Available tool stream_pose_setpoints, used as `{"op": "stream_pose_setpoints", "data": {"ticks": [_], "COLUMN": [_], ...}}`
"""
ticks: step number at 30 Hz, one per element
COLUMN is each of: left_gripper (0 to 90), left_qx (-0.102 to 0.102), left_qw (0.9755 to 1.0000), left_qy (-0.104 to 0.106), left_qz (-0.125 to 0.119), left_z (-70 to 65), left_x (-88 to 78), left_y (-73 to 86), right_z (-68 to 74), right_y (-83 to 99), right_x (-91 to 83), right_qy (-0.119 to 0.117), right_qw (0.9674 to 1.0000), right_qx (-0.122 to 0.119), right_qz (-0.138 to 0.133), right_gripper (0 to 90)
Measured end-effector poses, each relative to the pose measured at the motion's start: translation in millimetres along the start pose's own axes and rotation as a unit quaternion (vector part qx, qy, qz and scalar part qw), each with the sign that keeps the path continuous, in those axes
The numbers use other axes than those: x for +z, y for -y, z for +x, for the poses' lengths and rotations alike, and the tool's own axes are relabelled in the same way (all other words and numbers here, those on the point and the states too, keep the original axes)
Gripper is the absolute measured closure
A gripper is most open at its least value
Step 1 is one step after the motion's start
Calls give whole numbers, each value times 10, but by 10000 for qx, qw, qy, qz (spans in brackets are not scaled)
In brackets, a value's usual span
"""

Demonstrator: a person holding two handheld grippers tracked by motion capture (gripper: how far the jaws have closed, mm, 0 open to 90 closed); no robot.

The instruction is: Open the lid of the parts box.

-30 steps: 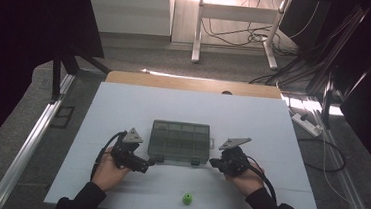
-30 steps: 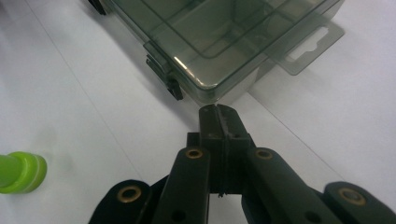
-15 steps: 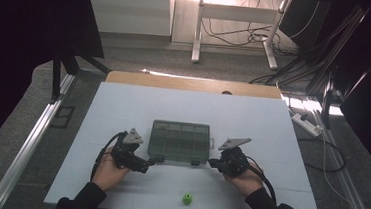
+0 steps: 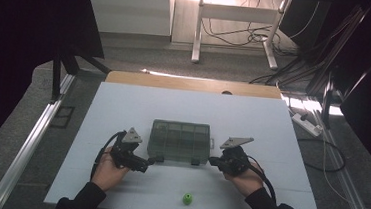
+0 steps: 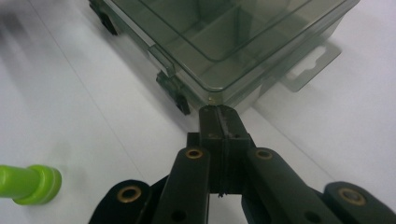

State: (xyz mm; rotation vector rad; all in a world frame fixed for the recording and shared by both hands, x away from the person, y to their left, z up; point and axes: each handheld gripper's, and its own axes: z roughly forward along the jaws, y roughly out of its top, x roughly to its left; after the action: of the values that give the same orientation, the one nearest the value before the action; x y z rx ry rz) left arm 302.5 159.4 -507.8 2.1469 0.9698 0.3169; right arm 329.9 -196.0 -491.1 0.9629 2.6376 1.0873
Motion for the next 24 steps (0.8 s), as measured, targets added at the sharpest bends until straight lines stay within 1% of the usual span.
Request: {"op": "stream_pose_setpoints", "data": {"ticks": [1, 2, 3, 6, 9, 13, 18, 22, 24], "left_gripper": [0, 0, 0, 0, 0, 0, 0, 0, 0], "left_qx": [-19, -85, -97, -245, -320, -369, -382, -394, -397], "left_qw": [10000, 10000, 9999, 9997, 9994, 9992, 9991, 9991, 9990], "left_qy": [14, 20, 29, 57, 88, 122, 107, 114, 164], "left_qz": [-7, -24, -34, -70, -64, -85, -116, -123, -149], "left_z": [9, 11, 20, 31, 33, 31, 40, 44, 42], "left_x": [-9, -17, -25, -47, -55, -64, -91, -100, -99], "left_y": [-2, -2, -3, -8, -18, -27, -28, -32, -41], "right_z": [-1, -2, -4, -1, 1, -1, -2, -6, -15], "right_y": [-3, -7, -9, -23, -46, -71, -109, -145, -176], "right_x": [-6, -13, -19, -41, -67, -92, -125, -145, -164], "right_qy": [5, 8, 3, 28, 29, 34, 45, 46, 33], "right_qw": [10000, 10000, 10000, 9999, 9996, 9993, 9986, 9980, 9974], "right_qx": [4, 8, 5, 8, 3, 37, 40, 89, 121], "right_qz": [-25, -56, -82, -159, -277, -383, -521, -626, -711], "right_gripper": [894, 893, 893, 893, 893, 893, 893, 894, 893]}}
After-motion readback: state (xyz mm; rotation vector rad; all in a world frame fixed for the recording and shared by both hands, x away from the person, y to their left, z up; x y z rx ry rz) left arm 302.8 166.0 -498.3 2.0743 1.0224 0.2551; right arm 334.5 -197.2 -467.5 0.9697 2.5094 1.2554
